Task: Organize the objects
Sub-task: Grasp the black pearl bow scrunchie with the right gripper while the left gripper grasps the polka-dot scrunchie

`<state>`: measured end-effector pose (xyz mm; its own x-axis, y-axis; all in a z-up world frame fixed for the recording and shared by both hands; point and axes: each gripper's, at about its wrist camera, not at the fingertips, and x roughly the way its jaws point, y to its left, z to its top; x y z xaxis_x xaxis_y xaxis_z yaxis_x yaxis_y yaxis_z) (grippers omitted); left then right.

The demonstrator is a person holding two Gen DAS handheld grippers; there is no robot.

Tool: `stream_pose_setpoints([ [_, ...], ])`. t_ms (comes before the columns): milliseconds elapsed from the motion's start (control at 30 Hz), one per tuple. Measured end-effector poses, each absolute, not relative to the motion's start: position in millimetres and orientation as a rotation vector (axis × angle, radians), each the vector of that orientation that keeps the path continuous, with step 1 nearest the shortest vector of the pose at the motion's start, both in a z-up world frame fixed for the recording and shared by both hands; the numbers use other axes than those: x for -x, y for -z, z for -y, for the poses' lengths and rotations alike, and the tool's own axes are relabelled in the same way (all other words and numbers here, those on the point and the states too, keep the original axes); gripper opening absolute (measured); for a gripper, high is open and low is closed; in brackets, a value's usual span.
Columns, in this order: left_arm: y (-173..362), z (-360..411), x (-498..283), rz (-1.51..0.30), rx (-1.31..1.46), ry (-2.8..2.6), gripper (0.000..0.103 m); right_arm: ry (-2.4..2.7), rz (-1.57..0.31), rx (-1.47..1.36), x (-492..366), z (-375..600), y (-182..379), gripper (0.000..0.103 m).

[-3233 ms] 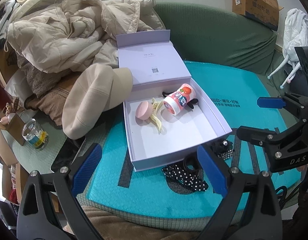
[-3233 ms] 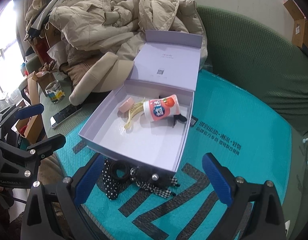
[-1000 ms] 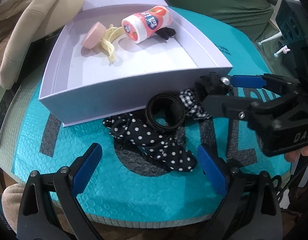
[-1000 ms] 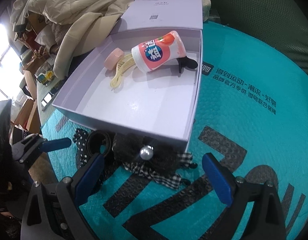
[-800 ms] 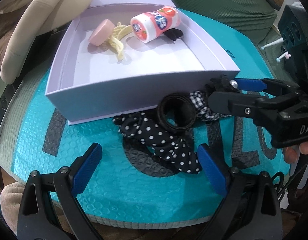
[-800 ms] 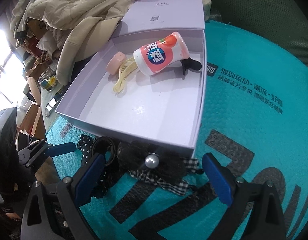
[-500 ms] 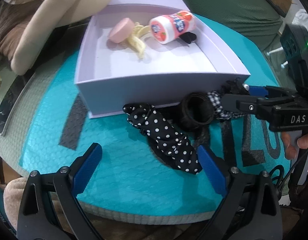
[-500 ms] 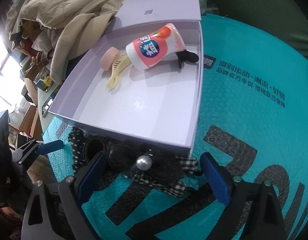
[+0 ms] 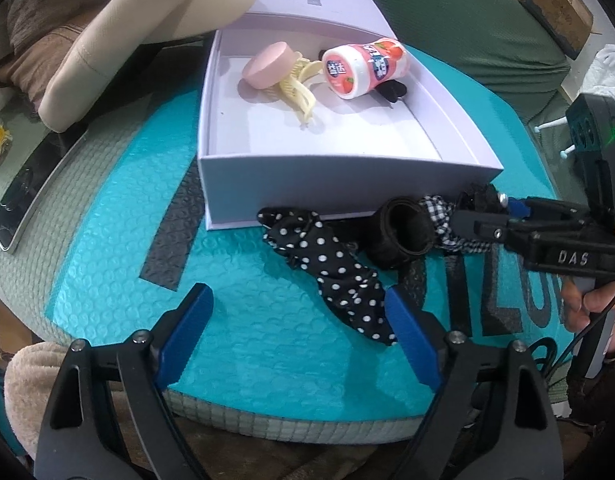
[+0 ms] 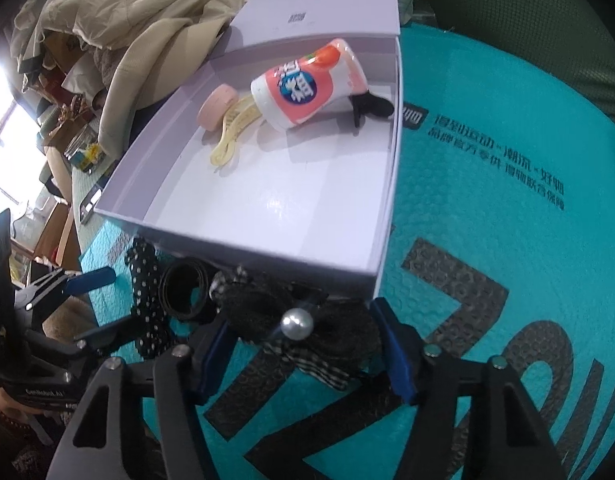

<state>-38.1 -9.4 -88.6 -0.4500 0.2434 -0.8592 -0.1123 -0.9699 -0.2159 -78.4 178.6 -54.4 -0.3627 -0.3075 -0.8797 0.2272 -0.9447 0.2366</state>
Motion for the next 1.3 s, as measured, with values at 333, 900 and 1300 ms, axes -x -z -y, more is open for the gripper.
stream_pose_setpoints([
  [333, 91.4, -11.2, 44.8, 0.137, 1.507, -2.476, 0.087, 2.272, 0.060, -1.577, 65.7, -173.1, 56.9, 0.061],
  [900, 94.0, 1.9, 40.8, 0.089, 1.492, -2.469, 0.029, 2.288, 0.071, -1.599, 50.2, -187.2, 55.6, 0.058],
  [1300, 90.6, -1.1, 26.0, 0.177, 1.474, -2.367, 0.022, 2.311, 0.067, -1.585, 45.0, -191.2, 52.7, 0.034],
])
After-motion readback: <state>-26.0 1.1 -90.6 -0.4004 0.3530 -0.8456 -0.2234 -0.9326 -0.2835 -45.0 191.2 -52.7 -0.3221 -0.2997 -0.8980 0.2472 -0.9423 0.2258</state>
